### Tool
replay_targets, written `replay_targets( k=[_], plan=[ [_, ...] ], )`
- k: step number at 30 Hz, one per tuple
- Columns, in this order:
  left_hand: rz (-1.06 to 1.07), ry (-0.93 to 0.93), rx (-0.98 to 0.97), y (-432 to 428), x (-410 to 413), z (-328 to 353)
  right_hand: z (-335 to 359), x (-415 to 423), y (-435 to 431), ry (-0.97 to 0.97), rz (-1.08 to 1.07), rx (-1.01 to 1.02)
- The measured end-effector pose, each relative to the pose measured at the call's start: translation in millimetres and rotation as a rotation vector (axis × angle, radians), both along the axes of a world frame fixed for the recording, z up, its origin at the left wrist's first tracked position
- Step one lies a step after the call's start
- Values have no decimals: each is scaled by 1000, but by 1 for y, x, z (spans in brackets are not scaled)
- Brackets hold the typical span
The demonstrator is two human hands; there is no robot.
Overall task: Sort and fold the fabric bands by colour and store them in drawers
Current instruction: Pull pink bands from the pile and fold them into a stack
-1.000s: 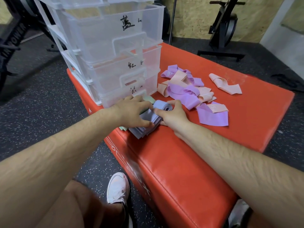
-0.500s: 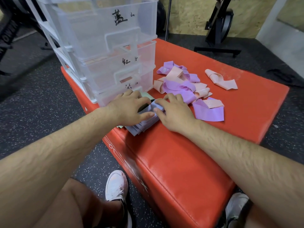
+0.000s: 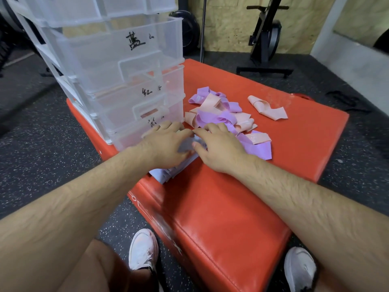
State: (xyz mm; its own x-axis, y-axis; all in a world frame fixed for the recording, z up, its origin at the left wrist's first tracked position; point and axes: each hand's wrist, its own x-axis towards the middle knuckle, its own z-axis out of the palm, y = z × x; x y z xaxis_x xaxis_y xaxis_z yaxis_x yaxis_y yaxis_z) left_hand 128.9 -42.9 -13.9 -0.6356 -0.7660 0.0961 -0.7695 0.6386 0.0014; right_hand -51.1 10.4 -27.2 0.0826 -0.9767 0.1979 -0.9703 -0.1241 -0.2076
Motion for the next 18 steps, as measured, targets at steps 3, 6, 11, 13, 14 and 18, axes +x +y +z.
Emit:
replay_targets(
  k=[3,6,11,13,14,18],
  plan=[
    [-43,14,-11,3,-23,2,-2,-21,13,54,-35,-36],
    [-84,10,-22,1,-49,0,-1,-46,25,71,-73,-8],
    [-131,-5,21,1,-97,2,2,-91,38,101,-151,9],
    [-152,4,41,0,-118,1,1,-112,40,107,-197,50],
    [-159,11,61,-1,-127,0,0,-122,40,87,-216,78],
    [-149,-45,144,-6,-161,3,-3,-153,35,18,-207,261]
  ],
)
